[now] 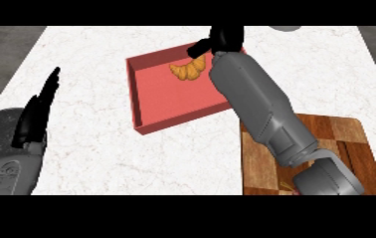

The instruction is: Pick the croissant from the cutting board and place it in the cardboard box

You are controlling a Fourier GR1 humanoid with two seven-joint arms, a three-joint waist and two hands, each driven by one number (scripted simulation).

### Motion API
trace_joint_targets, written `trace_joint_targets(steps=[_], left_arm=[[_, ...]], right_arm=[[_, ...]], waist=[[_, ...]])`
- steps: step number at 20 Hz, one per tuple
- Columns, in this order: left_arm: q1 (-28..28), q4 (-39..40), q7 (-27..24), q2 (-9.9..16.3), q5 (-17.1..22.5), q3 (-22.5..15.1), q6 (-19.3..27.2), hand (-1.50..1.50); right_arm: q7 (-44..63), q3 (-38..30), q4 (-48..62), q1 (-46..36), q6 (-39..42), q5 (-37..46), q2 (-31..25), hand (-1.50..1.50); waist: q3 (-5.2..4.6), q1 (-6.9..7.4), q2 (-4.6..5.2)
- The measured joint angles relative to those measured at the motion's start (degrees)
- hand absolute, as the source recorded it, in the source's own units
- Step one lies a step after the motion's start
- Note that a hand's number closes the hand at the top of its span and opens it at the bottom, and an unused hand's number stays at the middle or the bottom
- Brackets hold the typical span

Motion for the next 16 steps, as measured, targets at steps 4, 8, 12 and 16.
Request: trace_joint_targets(steps=[4, 8, 12, 16], left_arm=[[-0.08, -0.32, 0.47, 0.19, 0.24, 0.02, -0.68, 0.00], [-0.27, 0.03, 0.29, 0.27, 0.16, 0.41, -0.39, 0.00], [0.64, -0.19, 0.31, 0.19, 0.09, 0.57, -0.27, 0.00], [1.70, -1.36, 1.17, 0.44, 0.37, 1.17, -0.36, 0.00]], right_arm=[[-5.47, -0.79, 2.75, -0.21, -3.27, -3.06, 0.00, -1.50], [-11.52, -1.75, 3.21, -0.30, -8.17, -5.24, 0.01, -1.50], [-16.64, -3.75, 1.95, -0.29, -13.72, -8.11, 0.01, -1.50], [-21.78, -6.34, -0.44, 0.91, -17.72, -11.92, 0.00, -1.50]], waist=[[0.03, 0.30, 0.03], [0.04, 0.01, 0.01], [0.05, -0.66, -0.32], [0.06, -1.79, -0.78]])
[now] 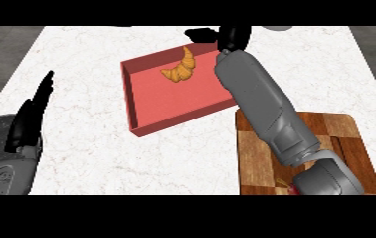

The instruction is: Pick the croissant from the cutting board and place it in the cardboard box

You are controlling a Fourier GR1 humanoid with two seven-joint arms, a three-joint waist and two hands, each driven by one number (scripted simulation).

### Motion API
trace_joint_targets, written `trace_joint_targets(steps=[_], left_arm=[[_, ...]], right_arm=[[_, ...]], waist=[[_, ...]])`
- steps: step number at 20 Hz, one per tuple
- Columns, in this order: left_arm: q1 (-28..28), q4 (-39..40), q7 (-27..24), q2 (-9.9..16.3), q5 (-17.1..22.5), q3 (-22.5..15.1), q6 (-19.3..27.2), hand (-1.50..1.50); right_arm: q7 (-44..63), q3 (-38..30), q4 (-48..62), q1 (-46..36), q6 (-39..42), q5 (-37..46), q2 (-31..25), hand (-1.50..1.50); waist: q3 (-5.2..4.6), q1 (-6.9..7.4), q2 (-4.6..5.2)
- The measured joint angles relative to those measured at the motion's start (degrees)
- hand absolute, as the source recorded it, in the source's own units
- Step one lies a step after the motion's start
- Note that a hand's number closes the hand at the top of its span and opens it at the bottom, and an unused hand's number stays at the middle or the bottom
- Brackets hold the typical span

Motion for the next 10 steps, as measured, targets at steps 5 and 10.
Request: trace_joint_targets(steps=[5, 10], left_arm=[[2.77, -1.09, -0.24, 0.54, 0.51, 1.53, -0.02, 0.00], [4.71, -1.34, -0.68, 0.87, 0.75, 2.93, 0.16, 0.00]], right_arm=[[-6.36, -1.93, -6.38, 5.37, 0.95, -4.34, -0.54, -1.50], [-5.01, -1.54, -15.93, 12.99, 3.98, -5.25, -3.80, -1.50]], waist=[[-0.02, -2.09, -0.70], [-0.04, -3.97, -1.30]])
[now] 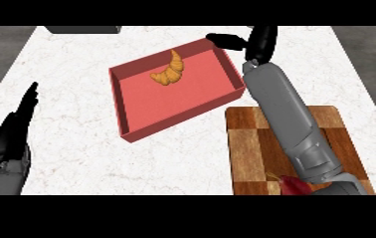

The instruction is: Pick the croissant from the cutting board and place it in the cardboard box

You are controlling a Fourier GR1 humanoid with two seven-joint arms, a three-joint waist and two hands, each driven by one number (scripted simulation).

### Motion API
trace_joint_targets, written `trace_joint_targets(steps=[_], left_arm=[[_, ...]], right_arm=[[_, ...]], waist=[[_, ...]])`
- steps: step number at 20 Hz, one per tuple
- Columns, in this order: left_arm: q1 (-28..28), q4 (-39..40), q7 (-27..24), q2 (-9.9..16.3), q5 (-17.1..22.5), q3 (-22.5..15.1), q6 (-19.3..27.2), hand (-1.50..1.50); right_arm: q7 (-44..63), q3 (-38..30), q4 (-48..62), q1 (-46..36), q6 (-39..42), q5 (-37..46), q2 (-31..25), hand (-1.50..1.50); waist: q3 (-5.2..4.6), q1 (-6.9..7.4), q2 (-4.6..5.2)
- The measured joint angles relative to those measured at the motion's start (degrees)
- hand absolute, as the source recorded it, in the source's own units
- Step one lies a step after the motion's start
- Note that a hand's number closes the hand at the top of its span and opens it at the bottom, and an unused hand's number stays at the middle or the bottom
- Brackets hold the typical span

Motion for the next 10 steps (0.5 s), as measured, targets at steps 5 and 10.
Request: trace_joint_targets(steps=[5, 10], left_arm=[[1.31, -1.27, 0.89, -0.06, -0.18, 0.43, 0.15, 0.00], [1.35, -0.33, -0.26, 0.23, -0.10, 1.14, -0.05, 0.00]], right_arm=[[3.40, 1.96, -13.52, 11.60, 4.15, 0.15, -4.91, -1.50], [7.61, 4.02, -29.86, 24.45, 10.09, -0.20, -10.54, -1.50]], waist=[[-0.02, -1.17, -0.38], [-0.05, -1.52, -0.35]])
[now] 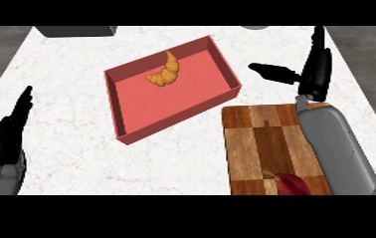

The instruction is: Pick the croissant from the cutting board and place it in the cardboard box

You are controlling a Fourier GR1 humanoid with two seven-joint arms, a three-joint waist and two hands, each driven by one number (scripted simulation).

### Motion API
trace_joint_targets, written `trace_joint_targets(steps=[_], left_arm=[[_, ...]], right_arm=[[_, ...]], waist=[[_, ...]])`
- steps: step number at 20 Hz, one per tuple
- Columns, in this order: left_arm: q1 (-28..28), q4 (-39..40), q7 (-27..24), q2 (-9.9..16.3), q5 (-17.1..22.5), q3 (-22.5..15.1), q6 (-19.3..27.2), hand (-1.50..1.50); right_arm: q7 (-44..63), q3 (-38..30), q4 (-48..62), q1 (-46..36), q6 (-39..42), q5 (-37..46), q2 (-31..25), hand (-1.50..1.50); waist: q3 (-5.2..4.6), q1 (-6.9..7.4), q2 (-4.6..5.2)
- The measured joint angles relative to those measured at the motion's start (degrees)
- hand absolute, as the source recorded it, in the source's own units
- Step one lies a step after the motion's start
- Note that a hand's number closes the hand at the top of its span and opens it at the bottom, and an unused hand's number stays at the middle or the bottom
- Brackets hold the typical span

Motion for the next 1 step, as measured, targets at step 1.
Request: trace_joint_targets(steps=[1], left_arm=[[-0.32, -0.34, 0.76, -0.18, -0.13, -0.20, 0.03, 0.00]], right_arm=[[0.67, 0.19, -3.12, 2.67, 1.28, -0.24, -1.22, -1.50]], waist=[[0.00, 0.02, 0.03]])
